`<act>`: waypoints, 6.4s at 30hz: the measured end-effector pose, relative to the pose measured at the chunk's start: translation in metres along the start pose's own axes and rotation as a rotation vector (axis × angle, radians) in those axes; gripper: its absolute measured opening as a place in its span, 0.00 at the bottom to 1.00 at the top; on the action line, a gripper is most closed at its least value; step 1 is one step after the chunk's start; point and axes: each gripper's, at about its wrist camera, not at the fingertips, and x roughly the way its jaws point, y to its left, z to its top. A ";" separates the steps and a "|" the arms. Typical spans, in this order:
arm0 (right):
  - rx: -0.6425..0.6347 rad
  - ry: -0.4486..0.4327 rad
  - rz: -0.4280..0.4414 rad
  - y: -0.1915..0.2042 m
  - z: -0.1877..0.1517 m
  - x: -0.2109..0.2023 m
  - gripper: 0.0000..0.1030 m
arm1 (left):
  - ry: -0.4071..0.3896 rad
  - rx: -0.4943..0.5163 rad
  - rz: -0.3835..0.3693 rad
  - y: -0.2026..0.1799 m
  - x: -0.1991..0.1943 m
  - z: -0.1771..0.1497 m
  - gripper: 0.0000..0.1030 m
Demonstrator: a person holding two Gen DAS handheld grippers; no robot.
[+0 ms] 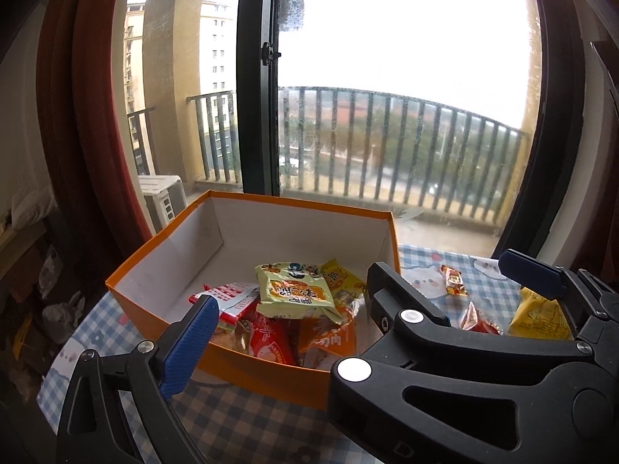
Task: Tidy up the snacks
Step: 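Withdraw both tools from the box toward the red meat packet and yellow chip bag, then grasp the yellow chip bag's edge with the right tool, then hold the yellow chip bag in the right tool while the left grasps the red meat packet, then lift both held snacks and carry them over the orange box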
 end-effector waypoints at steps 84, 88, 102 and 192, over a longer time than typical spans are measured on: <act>0.187 0.059 -0.267 -0.284 -0.135 0.005 0.81 | 0.167 0.337 -0.219 -0.276 0.094 -0.089 0.96; 0.185 0.090 -0.265 -0.285 -0.138 0.016 0.72 | 0.192 0.330 -0.223 -0.274 0.101 -0.092 0.96; 0.164 0.120 -0.262 -0.284 -0.140 0.024 0.32 | 0.201 0.343 -0.222 -0.272 0.105 -0.094 0.96; 0.285 0.125 -0.164 -0.179 -0.151 -0.008 0.11 | 0.237 0.305 -0.303 -0.172 0.075 -0.098 0.29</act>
